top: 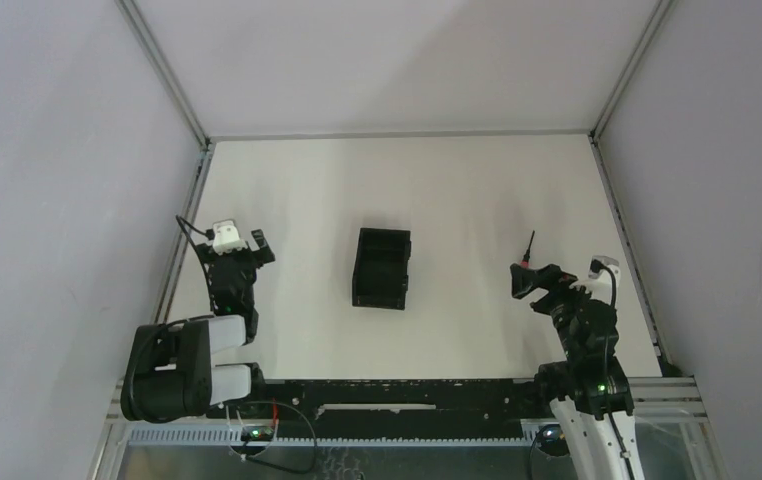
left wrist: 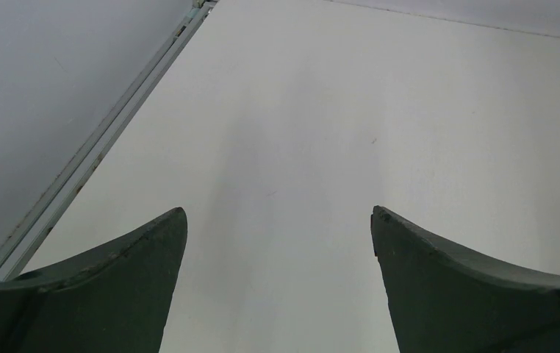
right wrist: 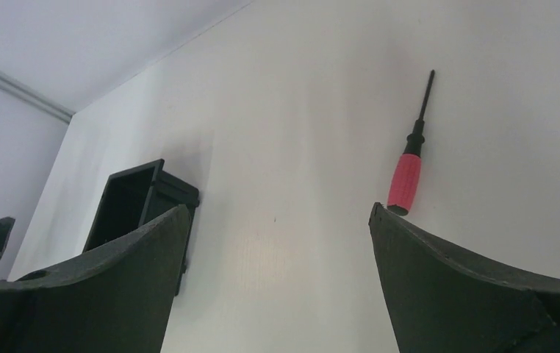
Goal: Put the screwdriver in the bin
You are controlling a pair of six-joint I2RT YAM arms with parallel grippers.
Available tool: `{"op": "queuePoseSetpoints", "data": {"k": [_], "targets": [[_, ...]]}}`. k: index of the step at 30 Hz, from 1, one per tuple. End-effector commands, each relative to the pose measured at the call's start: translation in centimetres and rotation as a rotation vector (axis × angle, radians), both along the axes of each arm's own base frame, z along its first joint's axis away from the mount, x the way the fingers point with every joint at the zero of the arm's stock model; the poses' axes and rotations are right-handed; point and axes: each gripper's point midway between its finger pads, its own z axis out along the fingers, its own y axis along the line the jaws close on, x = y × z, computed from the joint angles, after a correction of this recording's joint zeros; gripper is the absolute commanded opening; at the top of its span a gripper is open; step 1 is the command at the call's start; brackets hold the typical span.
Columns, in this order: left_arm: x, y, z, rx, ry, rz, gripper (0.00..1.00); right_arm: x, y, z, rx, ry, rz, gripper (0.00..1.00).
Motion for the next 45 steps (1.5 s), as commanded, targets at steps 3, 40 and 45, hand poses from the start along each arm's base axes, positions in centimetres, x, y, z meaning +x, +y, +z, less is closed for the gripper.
{"op": "queuePoseSetpoints", "data": {"k": [3, 40, 45], "targets": [[1.0, 0.1, 2.6, 0.021, -0.074, 0.003, 1.0, 0.7, -1.5, 4.9, 0.008, -0.096, -0.094, 0.99], [1.0, 0.1, 2.6, 0.021, -0.073, 0.002, 1.0, 10.9, -5.6, -16.3, -0.29, 1.21, -0.006, 0.0], [1.0, 0.1, 2.6, 0.021, -0.073, 0.003, 1.0, 10.2, -5.2, -10.3, -0.31, 1.193, 0.004, 0.0]]}}
